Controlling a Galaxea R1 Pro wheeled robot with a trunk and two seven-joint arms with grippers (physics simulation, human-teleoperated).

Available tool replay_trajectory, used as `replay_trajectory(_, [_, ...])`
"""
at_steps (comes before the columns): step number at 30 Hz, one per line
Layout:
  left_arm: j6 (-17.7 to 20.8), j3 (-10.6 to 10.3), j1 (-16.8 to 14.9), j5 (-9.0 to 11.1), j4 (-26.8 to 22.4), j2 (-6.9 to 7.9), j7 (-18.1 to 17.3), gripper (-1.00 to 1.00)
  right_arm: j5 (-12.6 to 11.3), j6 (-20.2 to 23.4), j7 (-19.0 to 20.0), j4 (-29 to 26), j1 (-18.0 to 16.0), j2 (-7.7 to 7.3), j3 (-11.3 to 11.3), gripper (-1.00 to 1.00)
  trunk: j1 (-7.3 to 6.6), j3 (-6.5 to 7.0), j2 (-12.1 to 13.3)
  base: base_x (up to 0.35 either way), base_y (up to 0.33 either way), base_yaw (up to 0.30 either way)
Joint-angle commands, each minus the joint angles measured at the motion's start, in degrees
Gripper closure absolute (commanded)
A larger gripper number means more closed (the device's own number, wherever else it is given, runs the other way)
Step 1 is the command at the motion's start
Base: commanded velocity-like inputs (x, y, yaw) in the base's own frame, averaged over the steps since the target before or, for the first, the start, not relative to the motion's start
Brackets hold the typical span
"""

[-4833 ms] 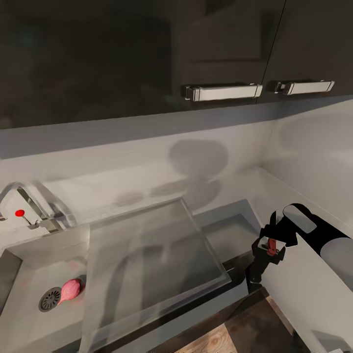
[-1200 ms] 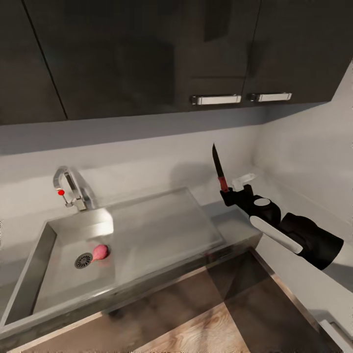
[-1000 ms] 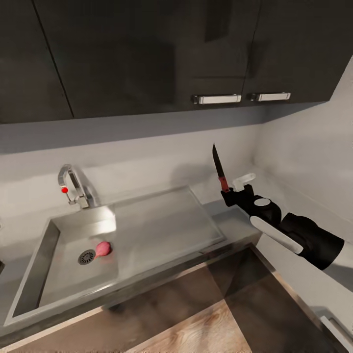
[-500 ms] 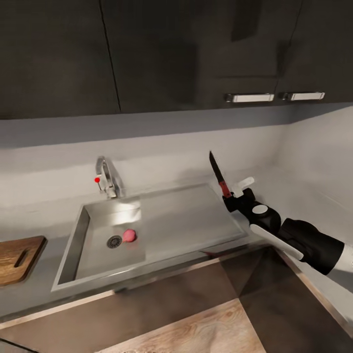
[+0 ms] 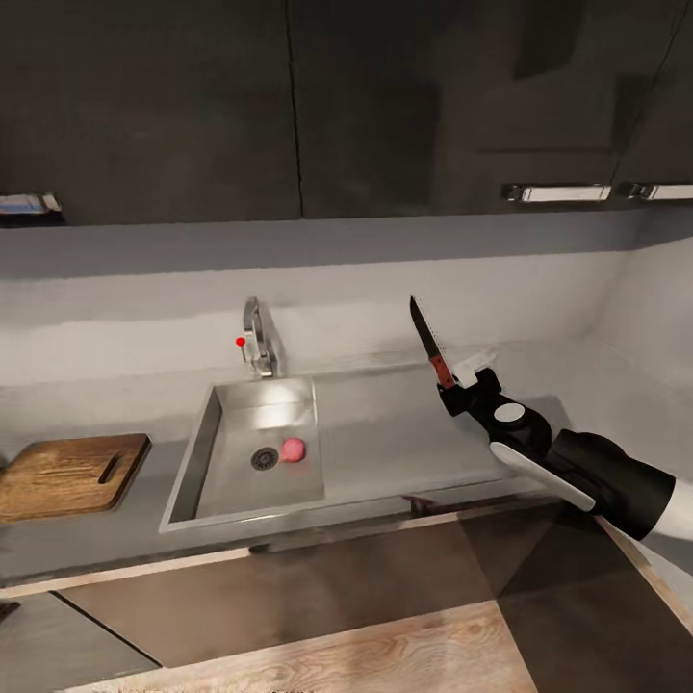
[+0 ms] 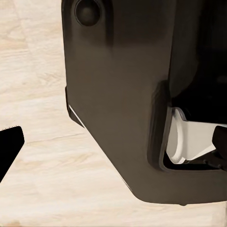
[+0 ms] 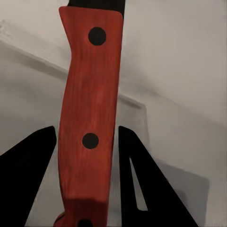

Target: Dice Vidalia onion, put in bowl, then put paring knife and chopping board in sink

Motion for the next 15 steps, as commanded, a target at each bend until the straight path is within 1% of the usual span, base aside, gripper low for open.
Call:
replay_trajectory(1, [-0.12,0.01,-0.02,0.02,-0.03,0.10,0.03,-1.00,-0.47,0.02,-0.57,-0.12,-0.11,-0.07,0.20,1.00,0.03,-0.11,-0.11,-0.001,0.000,0.278])
replay_trajectory(8, [-0.12,0.04,-0.04,0.07,-0.06,1.09,0.03,-1.00,-0.45,0.04,-0.57,-0.10,-0.11,-0.07,0.19,1.00,0.03,-0.11,-0.11,0.000,0.000,0.278])
replay_trajectory(11, [-0.12,0.13,-0.05,0.03,-0.18,2.13,0.03,-1.00,-0.26,0.07,-0.57,-0.10,-0.11,-0.14,0.19,1.00,0.03,-0.11,-0.11,0.000,0.000,0.274])
replay_trajectory(13, [-0.14,0.16,-0.05,0.01,-0.57,3.26,0.03,-1.00,0.07,0.05,-0.57,-0.06,-0.11,-0.32,0.19,1.00,0.03,-0.11,-0.11,0.000,0.000,0.244])
replay_trajectory(14, [-0.11,0.18,-0.01,-0.01,-4.39,5.48,-0.04,-1.00,0.48,0.01,-0.57,-0.06,-0.11,-0.52,0.19,1.00,0.03,-0.11,-0.11,0.000,0.000,0.194])
replay_trajectory(15, [0.00,0.15,-0.01,-0.01,-6.74,6.03,0.00,-1.00,0.56,0.01,-0.57,-0.05,-0.11,-0.55,0.19,1.00,0.03,-0.11,-0.11,0.000,0.000,0.186])
